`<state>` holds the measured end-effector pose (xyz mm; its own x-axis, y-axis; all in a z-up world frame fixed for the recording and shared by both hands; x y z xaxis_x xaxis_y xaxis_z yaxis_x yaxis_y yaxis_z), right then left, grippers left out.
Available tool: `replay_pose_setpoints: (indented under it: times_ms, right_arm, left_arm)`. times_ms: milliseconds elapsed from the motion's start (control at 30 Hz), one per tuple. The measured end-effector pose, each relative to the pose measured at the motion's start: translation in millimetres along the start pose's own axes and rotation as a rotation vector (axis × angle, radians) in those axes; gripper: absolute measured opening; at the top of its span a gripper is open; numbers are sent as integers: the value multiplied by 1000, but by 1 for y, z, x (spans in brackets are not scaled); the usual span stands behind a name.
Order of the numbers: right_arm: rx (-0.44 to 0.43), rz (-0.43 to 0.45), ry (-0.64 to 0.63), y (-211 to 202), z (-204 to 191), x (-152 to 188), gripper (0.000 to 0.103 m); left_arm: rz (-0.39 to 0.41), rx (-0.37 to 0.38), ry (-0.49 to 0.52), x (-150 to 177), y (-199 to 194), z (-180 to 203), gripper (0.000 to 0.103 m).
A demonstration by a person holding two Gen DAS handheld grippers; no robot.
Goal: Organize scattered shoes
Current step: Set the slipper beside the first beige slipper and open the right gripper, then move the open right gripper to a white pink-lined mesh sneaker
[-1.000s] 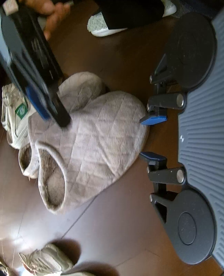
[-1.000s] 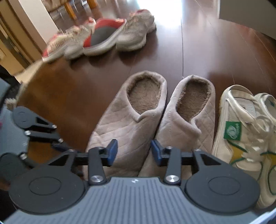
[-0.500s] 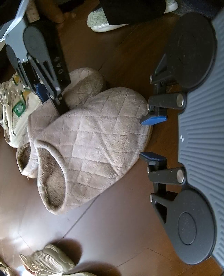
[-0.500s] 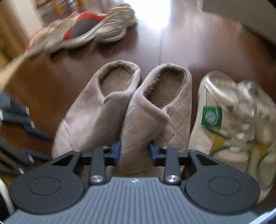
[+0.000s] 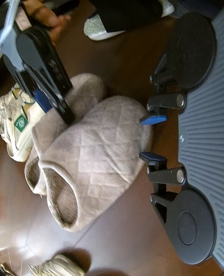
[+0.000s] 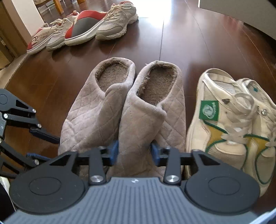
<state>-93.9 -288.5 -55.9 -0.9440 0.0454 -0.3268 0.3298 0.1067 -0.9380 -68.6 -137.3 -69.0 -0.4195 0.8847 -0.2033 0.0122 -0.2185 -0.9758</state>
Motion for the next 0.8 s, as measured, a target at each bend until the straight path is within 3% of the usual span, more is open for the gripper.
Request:
replay_pose_setpoints:
  times_ms: [67,133,233,300,400,500,700,767,800]
  right_arm:
    - [-46,77,15,-21,2,-5,44]
    - [-79,113,6,-27,1,-10,49]
    - [-57,50,-43,-12,-6,-20,46]
    - [-53,56,-54,-13,-7,-30,46]
    - [-111,98,-33,-24,-4,-49,56]
    - [-164,81,-69,-21,-2,-82,57]
    - [-173,1,-233,-7,-12,-156,56]
    - [-185,-35,-326,2,-16,-180,41]
    - [-181,-49,-369,6,-18,-188,24]
  left_arm:
    - [21,-9,-46,6,-9,-9,52]
    - [39,-24,-108,11,-17,-21,53]
    - [67,-65,-154,16,-29,-33,53]
    - [105,-108,-229,27,-50,-51,56]
    - [151,-137,-340,34,-73,-81,57]
    - [175,-155,-343,18,-88,-101,57]
    - [163,-150,-369,-12,-107,-132,57]
    - [171,-177,-412,-16,-112,-144,57]
    - [182,-188,-433,-16,-113,-148,57]
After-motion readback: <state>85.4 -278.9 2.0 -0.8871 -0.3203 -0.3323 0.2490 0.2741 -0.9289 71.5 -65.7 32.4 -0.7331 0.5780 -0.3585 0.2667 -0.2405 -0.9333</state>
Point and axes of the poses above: each gripper's, at about its wrist camera, not at the fingertips, and y roughly the way its jaws point, z to its right, x to its underside, the point moved 1 cm from there along y, roughly the way its jaws point, and after that the axes turned 6 degrees about -z, right-handed, at the moved point
